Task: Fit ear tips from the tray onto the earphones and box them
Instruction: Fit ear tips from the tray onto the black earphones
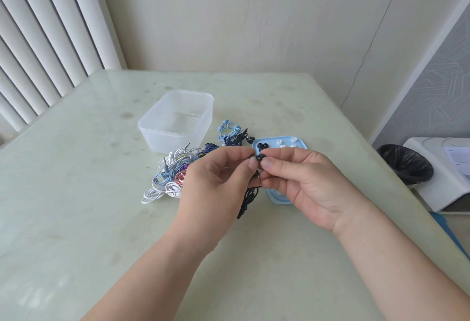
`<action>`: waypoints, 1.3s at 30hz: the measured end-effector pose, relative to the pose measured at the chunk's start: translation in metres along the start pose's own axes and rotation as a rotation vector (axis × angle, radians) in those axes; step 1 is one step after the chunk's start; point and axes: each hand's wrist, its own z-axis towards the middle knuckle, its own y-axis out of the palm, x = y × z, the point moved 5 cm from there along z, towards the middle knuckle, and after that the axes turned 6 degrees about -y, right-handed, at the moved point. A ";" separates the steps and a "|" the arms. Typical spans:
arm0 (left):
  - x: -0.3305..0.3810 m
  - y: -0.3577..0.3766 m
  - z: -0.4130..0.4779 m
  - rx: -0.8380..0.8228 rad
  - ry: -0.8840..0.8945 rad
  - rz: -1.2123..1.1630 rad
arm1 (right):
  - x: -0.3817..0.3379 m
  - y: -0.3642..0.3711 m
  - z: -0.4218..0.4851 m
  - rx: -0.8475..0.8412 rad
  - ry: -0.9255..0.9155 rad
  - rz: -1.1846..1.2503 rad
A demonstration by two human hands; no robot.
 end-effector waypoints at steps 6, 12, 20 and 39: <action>0.000 -0.001 0.000 0.011 -0.001 0.027 | -0.002 0.005 -0.002 -0.032 -0.036 0.015; -0.001 -0.002 0.001 0.021 0.010 0.058 | -0.002 0.006 -0.002 -0.031 -0.035 0.030; -0.002 -0.002 0.001 0.014 -0.003 0.040 | -0.004 0.003 -0.003 -0.026 -0.072 -0.059; -0.008 -0.003 0.001 0.029 0.064 0.173 | -0.011 0.003 -0.002 -0.035 -0.309 -0.359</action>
